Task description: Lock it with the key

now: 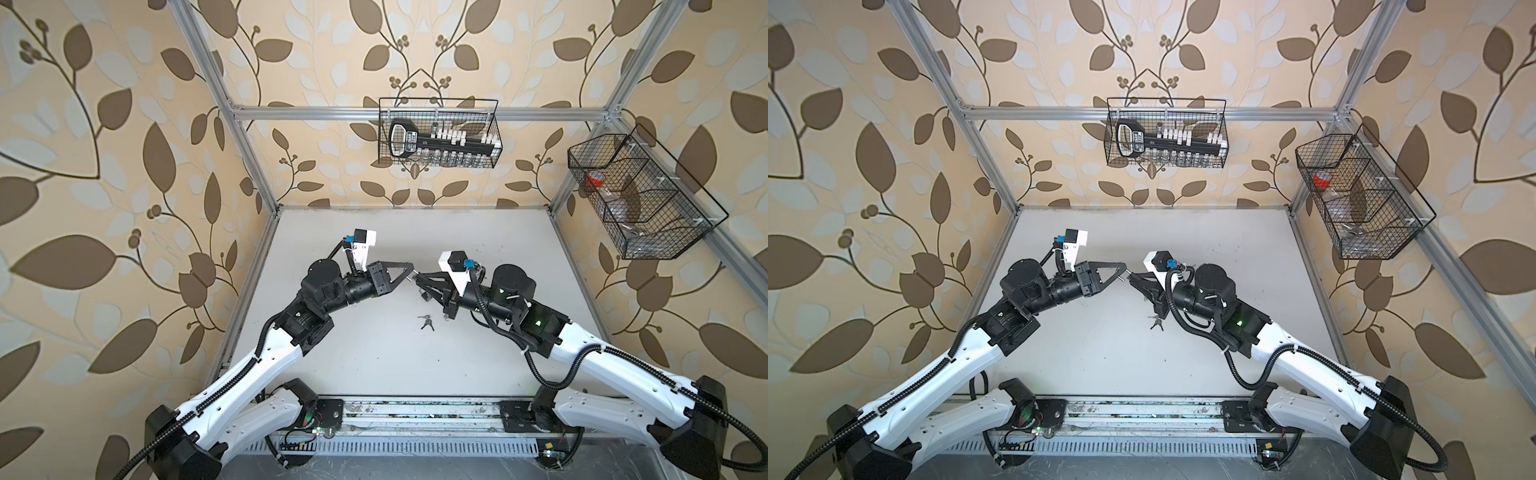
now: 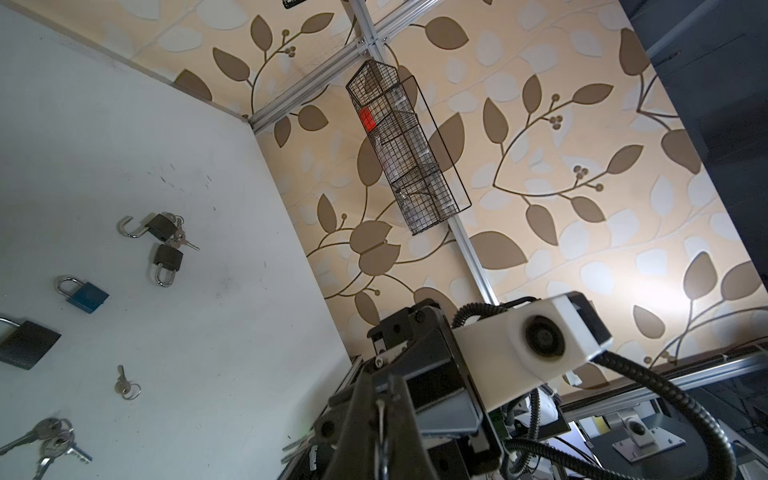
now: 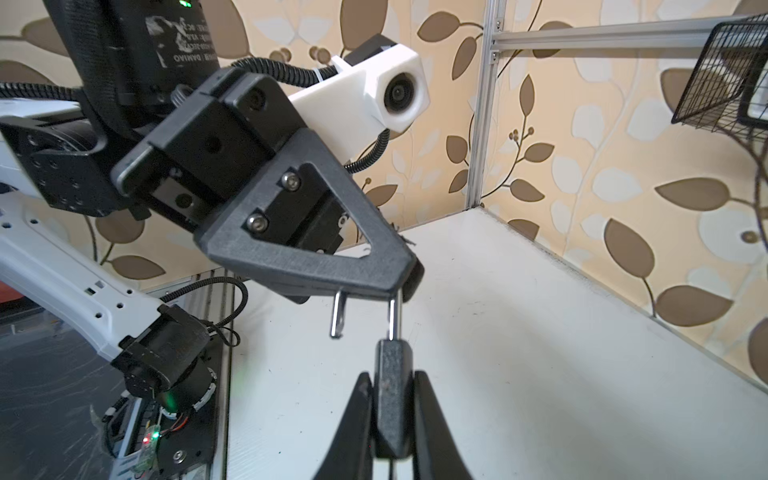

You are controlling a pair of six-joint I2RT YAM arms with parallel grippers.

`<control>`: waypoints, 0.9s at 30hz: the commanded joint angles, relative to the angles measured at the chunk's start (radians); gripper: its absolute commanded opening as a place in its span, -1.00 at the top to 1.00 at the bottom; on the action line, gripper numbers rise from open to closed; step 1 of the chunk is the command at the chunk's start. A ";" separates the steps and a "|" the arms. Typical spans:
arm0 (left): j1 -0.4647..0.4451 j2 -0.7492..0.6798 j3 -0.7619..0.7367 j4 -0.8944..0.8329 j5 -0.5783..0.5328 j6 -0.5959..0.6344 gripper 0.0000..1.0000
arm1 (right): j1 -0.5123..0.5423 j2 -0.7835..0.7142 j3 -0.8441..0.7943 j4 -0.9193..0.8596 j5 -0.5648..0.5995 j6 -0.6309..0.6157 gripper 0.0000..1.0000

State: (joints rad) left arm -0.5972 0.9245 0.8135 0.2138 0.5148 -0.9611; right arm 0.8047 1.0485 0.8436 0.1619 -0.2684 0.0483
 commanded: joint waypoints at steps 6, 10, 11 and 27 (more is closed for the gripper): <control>-0.008 0.038 0.186 -0.150 0.013 0.226 1.00 | -0.047 -0.021 0.052 0.047 -0.176 0.180 1.00; -0.008 0.051 0.226 -0.187 0.030 0.315 1.00 | -0.146 -0.003 0.061 0.092 -0.371 0.305 1.00; -0.008 0.054 0.229 -0.186 0.041 0.328 1.00 | -0.161 0.004 0.067 0.098 -0.408 0.326 1.00; -0.010 0.088 0.277 -0.170 0.187 0.457 1.00 | -0.215 0.059 0.108 0.332 -0.727 0.667 1.00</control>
State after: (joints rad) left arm -0.6090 0.9997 1.0599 0.0383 0.6666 -0.5602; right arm 0.5865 1.1095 0.9062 0.3641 -0.9131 0.6220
